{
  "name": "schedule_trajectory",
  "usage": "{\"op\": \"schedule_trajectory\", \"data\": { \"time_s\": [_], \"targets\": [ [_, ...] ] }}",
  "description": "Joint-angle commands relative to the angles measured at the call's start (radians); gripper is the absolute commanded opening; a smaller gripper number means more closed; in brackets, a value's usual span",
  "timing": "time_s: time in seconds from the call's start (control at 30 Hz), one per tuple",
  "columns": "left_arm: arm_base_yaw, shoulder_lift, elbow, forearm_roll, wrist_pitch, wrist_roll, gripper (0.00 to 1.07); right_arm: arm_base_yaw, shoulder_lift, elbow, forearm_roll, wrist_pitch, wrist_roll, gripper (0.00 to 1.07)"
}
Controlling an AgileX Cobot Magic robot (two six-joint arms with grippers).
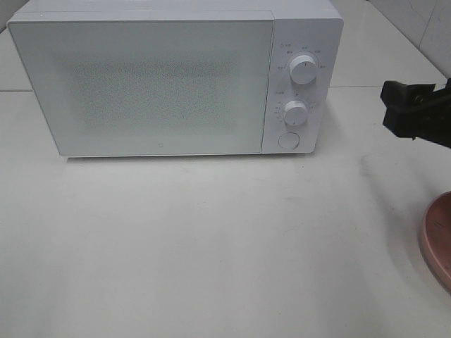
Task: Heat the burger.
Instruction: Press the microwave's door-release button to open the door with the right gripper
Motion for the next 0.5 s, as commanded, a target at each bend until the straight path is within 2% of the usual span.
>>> {"op": "schedule_trajectory", "data": {
  "time_s": [0.03, 0.1, 0.13, 0.17, 0.23, 0.27, 0.33, 0.37, 0.5],
  "targets": [
    [0.001, -0.02, 0.003, 0.003, -0.008, -0.004, 1.03, 0.057, 0.027, 0.008, 0.13, -0.067, -0.09, 0.76],
    [0.001, -0.02, 0.003, 0.003, -0.008, -0.004, 1.03, 0.133, 0.07, 0.008, 0.253, -0.131, -0.16, 0.76],
    [0.001, -0.02, 0.003, 0.003, -0.008, -0.004, 1.03, 0.133, 0.07, 0.008, 0.253, -0.131, -0.16, 0.76],
    [0.001, -0.02, 0.003, 0.003, -0.008, -0.004, 1.03, 0.181, 0.099, 0.008, 0.311, -0.185, -0.174, 0.76],
    [0.001, -0.02, 0.003, 0.003, -0.008, -0.004, 1.03, 0.208, 0.116, 0.008, 0.329, -0.208, -0.174, 0.76],
    [0.001, -0.02, 0.003, 0.003, -0.008, -0.004, 1.03, 0.257, 0.147, 0.008, 0.349, -0.238, -0.173, 0.76],
    [0.001, -0.02, 0.003, 0.003, -0.008, -0.004, 1.03, 0.282, 0.158, 0.008, 0.353, -0.247, -0.173, 0.76],
    [0.001, -0.02, 0.003, 0.003, -0.008, -0.004, 1.03, 0.328, 0.189, 0.008, 0.369, -0.273, -0.172, 0.76],
    [0.001, -0.02, 0.003, 0.003, -0.008, -0.004, 1.03, 0.383, 0.233, 0.008, 0.418, -0.315, -0.172, 0.76]
  ]
}}
